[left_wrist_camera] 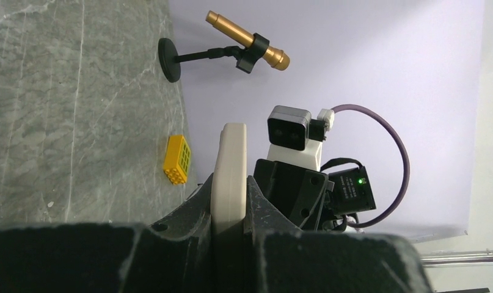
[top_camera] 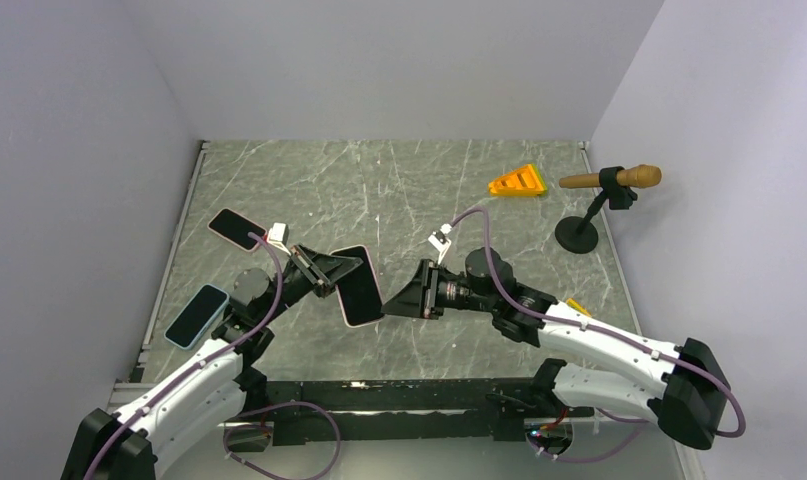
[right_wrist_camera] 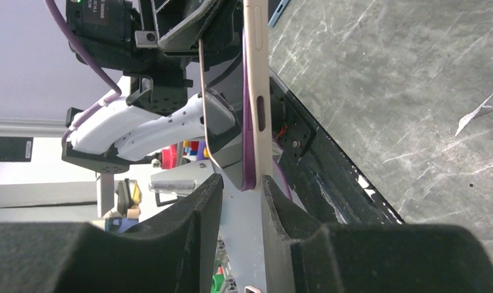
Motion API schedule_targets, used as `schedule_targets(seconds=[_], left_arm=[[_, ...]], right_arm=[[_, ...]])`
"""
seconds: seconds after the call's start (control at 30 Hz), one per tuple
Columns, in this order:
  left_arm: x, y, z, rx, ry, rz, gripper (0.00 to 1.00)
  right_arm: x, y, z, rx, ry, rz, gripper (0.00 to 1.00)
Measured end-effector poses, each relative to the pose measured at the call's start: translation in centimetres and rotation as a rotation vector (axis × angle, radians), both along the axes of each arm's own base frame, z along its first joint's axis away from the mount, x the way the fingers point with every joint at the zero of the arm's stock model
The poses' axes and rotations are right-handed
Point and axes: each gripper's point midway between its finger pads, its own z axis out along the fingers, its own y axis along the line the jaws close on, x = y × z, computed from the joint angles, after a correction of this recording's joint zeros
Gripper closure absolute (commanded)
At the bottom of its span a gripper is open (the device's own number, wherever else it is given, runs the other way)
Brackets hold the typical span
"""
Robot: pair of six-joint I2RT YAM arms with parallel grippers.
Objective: Take the phone out of the phone case
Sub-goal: Remove the phone case from the phone.
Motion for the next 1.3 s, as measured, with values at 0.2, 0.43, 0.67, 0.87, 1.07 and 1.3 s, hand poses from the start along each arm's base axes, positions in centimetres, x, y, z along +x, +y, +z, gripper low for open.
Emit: schedule_targets(seconds=[0.2, 0.43, 0.67, 0.87, 1.07, 1.3], left_arm=[[0.1, 0.1, 0.2, 0.001, -0.006, 0.006, 1.0], [0.1, 0.1, 0.3, -0.002, -0.008, 0.005, 1.0], [0.5, 0.3, -0.3, 0.017, -0.006, 0.014, 1.0], [0.6, 0.4, -0.6, 0.012, -0.008, 0.009, 1.0], [0.6, 0.2, -0.4, -0.011, -0.012, -0.009, 1.0], [0.4, 0.0, 0.4, -0.041, -0.033, -0.023, 1.0]], right_arm=[[-0.7, -0.1, 0.8, 0.017, -0.013, 0.012, 0.69], [-0.9, 0.2, 0.6, 0.016, -0.011, 0.023, 0.69], [-0.3, 0.8, -0.4, 0.001, 0.007, 0.021, 0.69], [-0.2, 1.2, -0.9, -0.002, 0.023, 0.036, 0.68], [-0.8, 1.8, -0.7, 0.028, 0.046, 0.083, 0.68], [-1.4, 2.4, -0.1, 0.066, 0.057, 0.128, 0.67]])
